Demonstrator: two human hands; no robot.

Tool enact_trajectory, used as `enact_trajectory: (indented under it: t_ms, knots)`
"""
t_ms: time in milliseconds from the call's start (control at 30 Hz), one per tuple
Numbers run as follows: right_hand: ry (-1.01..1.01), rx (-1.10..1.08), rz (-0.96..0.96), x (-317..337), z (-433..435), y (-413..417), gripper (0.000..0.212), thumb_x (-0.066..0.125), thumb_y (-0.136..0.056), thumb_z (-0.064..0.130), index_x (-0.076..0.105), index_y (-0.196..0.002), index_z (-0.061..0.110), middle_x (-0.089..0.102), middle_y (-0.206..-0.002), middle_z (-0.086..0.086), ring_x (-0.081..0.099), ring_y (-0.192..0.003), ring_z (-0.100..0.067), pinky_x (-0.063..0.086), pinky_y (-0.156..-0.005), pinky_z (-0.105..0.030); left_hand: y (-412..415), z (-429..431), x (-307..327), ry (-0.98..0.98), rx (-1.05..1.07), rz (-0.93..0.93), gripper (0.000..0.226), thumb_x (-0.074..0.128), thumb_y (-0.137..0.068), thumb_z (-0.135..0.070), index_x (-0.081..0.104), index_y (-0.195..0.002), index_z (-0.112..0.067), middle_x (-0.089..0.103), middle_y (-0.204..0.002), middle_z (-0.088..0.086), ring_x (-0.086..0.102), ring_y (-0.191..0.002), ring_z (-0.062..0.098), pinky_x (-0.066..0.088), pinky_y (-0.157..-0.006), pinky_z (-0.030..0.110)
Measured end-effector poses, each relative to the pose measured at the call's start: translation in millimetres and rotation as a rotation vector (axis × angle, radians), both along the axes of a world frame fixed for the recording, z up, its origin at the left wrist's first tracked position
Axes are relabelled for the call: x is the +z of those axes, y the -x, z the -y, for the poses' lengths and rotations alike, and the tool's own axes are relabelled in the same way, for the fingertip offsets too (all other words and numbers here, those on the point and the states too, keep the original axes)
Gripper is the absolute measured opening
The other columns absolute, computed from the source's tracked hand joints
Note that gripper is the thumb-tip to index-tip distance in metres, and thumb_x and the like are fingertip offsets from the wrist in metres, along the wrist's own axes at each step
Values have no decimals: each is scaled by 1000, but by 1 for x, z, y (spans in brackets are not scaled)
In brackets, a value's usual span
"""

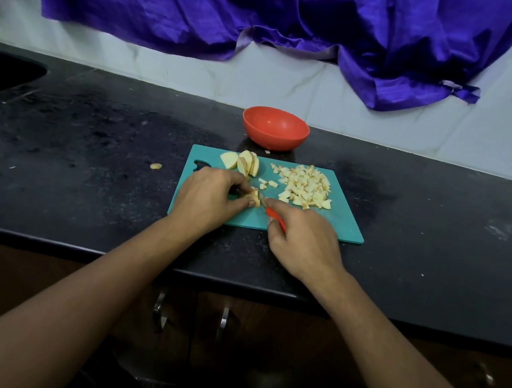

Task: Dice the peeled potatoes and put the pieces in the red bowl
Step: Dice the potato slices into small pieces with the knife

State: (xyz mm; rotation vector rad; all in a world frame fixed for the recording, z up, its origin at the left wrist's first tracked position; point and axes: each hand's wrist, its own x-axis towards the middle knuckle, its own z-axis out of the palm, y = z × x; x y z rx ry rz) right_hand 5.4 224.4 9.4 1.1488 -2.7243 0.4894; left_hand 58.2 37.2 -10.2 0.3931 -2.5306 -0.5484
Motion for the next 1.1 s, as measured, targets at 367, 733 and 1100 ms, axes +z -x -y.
enact_trajectory:
  t_ms: [367, 733, 1100]
  knots:
    - [17, -10, 43, -1, 0, 4, 42, 48, -103, 38, 52, -145, 43, 48, -75, 15, 46, -63, -5, 35, -59, -30, 7, 4, -3, -48, -22, 62, 25, 77, -82, -56, 67, -99, -41, 70, -102, -12, 63, -102, 11, 56, -85, 43]
    - [91, -90, 52, 13, 0, 2, 45, 51, -100, 35, 54, -145, 40, 69, -88, 7, 51, -70, -11, 39, -62, -30, 9, -10, -5, 5, 101, 43, 26, 74, -84, -58, 69, -99, -38, 69, -97, -12, 62, -97, 12, 55, -76, 37]
    - [42, -70, 0, 13, 15, -7, 45, 47, -102, 35, 52, -146, 37, 71, -94, 5, 57, -70, -12, 40, -62, -31, 4, -14, -1, 8, 116, 20, 25, 75, -86, -52, 74, -104, -35, 73, -100, -12, 66, -98, 11, 57, -77, 38]
